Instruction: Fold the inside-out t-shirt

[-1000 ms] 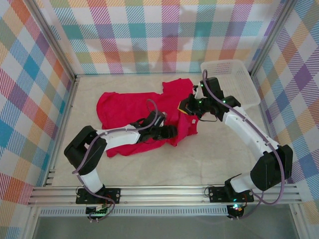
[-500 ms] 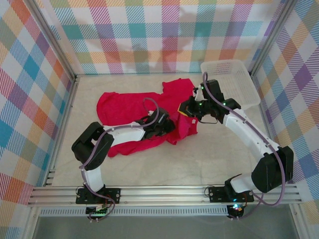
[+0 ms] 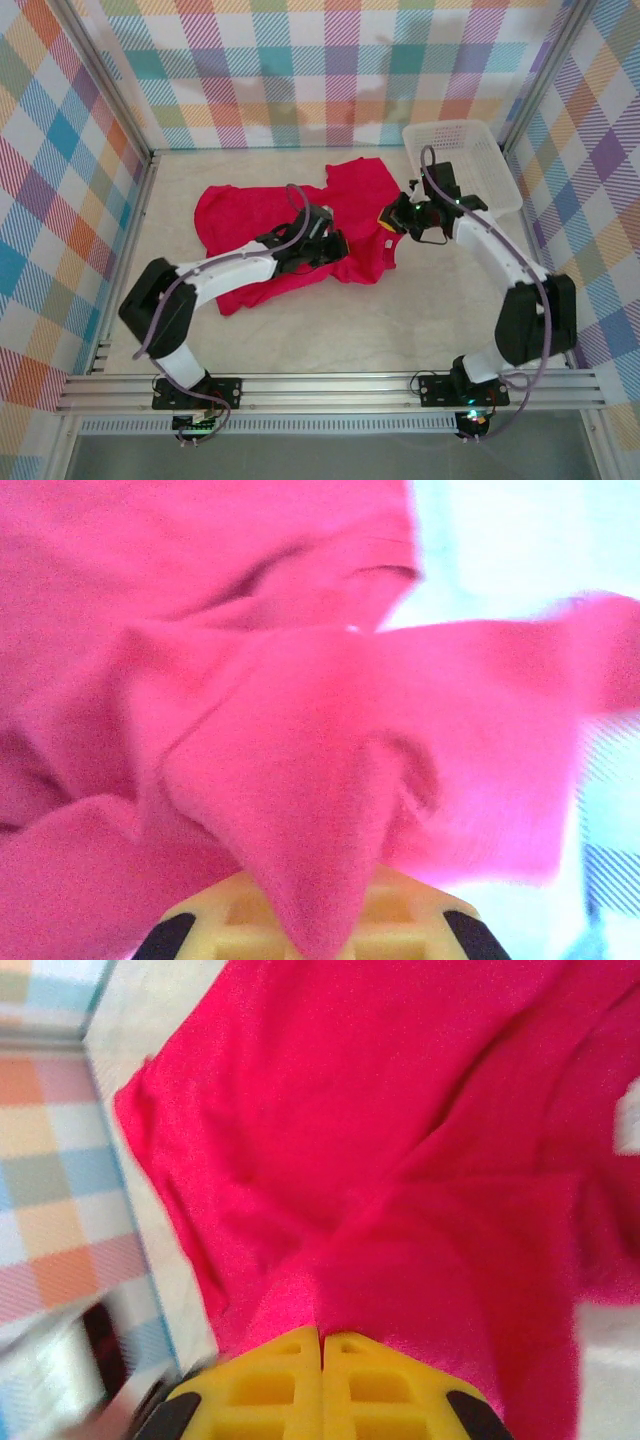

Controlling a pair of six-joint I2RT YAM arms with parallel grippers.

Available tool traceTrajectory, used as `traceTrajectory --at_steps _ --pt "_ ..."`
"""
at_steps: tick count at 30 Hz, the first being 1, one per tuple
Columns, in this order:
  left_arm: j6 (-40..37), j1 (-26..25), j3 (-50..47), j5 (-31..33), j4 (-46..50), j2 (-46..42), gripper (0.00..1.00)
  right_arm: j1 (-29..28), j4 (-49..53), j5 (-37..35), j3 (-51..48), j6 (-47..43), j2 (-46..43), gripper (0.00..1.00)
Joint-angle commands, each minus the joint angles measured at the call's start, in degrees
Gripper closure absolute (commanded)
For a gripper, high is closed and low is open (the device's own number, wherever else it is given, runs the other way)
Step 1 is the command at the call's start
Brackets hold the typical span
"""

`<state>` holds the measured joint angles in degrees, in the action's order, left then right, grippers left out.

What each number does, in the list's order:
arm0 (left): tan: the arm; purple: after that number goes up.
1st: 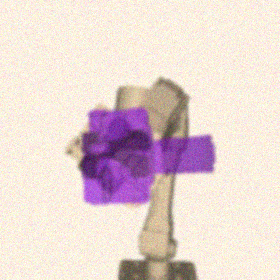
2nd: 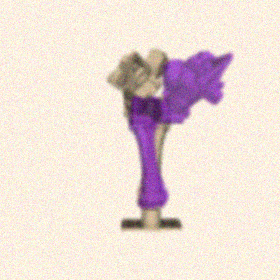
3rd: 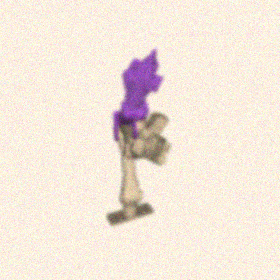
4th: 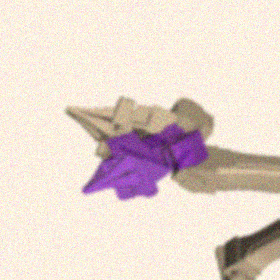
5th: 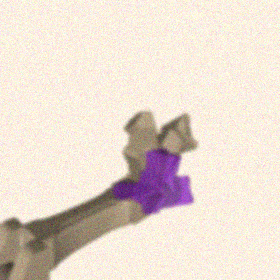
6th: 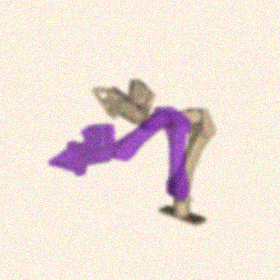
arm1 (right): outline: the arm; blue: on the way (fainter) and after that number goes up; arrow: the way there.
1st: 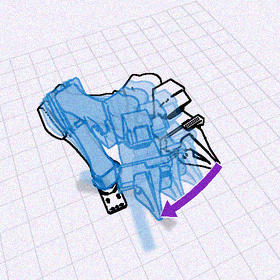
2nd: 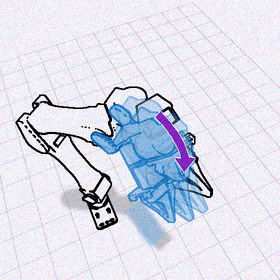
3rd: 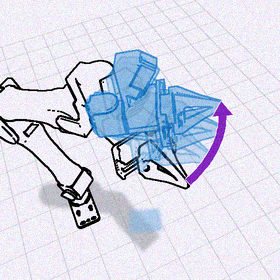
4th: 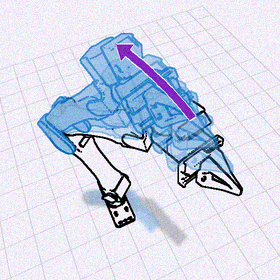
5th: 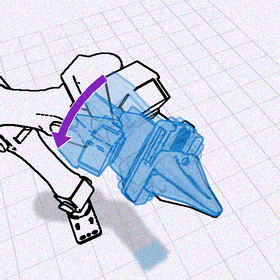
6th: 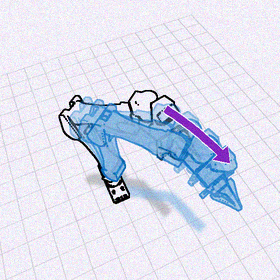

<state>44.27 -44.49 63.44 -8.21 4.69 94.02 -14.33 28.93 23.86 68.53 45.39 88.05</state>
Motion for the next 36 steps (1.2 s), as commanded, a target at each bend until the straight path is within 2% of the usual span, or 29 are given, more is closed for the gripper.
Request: traceTrajectory --at_steps 1,5,8,11,13,15,17,20,22,24,26,28,33,36 --pt "-5.7 -0.1 -3.5 -10.6 -7.6 -2.1 1.00 1.4 -1.7 0.8 2.4 -3.7 7.8 1.00" --pt "-4.8 0.0 -7.5 -16.2 -14.9 -0.2 1.00 1.5 -2.6 4.2 6.3 -3.9 17.2 1.00" --pt "-5.6 0.1 -9.3 -18.0 -17.0 1.3 1.00 1.3 -1.8 5.1 8.3 -4.3 19.6 1.00" --pt "-5.8 1.4 -9.9 -17.6 -15.8 3.0 1.00 1.2 1.0 3.4 8.6 -5.7 16.2 0.82" --pt "-4.1 2.7 -11.2 -18.9 -18.8 4.4 1.00 0.9 3.0 1.2 6.9 -6.9 11.7 0.71" --pt "-1.8 3.8 -12.1 -20.6 -22.4 5.9 1.00 0.1 4.4 -1.0 3.6 -7.6 6.7 0.65" --pt "-0.1 4.5 -12.2 -22.2 -24.9 7.4 1.00 -1.6 4.3 -2.1 -0.7 -7.8 2.2 0.65" --pt "1.1 4.9 -11.8 -23.4 -26.4 8.5 1.00 -5.3 1.1 -1.8 -8.5 -6.2 -2.8 0.75" --pt "0.9 5.1 -11.7 -23.6 -25.8 8.2 1.00 -7.5 -2.8 -0.3 -13.2 -4.0 -4.3 0.75" --pt "0.4 5.5 -11.7 -23.2 -24.7 7.5 1.00 -8.9 -6.5 0.8 -16.1 -1.9 -4.5 0.70" --pt "-0.3 5.7 -11.8 -22.6 -23.1 6.6 1.00 -10.0 -11.2 1.3 -18.1 0.8 -4.1 0.58" --pt "-0.6 5.8 -11.8 -22.5 -22.6 6.4 1.00 -10.5 -14.9 1.5 -18.6 3.0 -2.9 0.52" --pt "0.0 5.8 -12.4 -22.9 -23.2 6.2 1.00 -10.7 -21.0 0.1 -16.7 7.2 1.6 0.51" --pt "0.0 5.8 -12.8 -23.0 -23.3 5.4 1.00 -10.7 -22.9 -1.1 -15.4 8.2 4.6 0.59"
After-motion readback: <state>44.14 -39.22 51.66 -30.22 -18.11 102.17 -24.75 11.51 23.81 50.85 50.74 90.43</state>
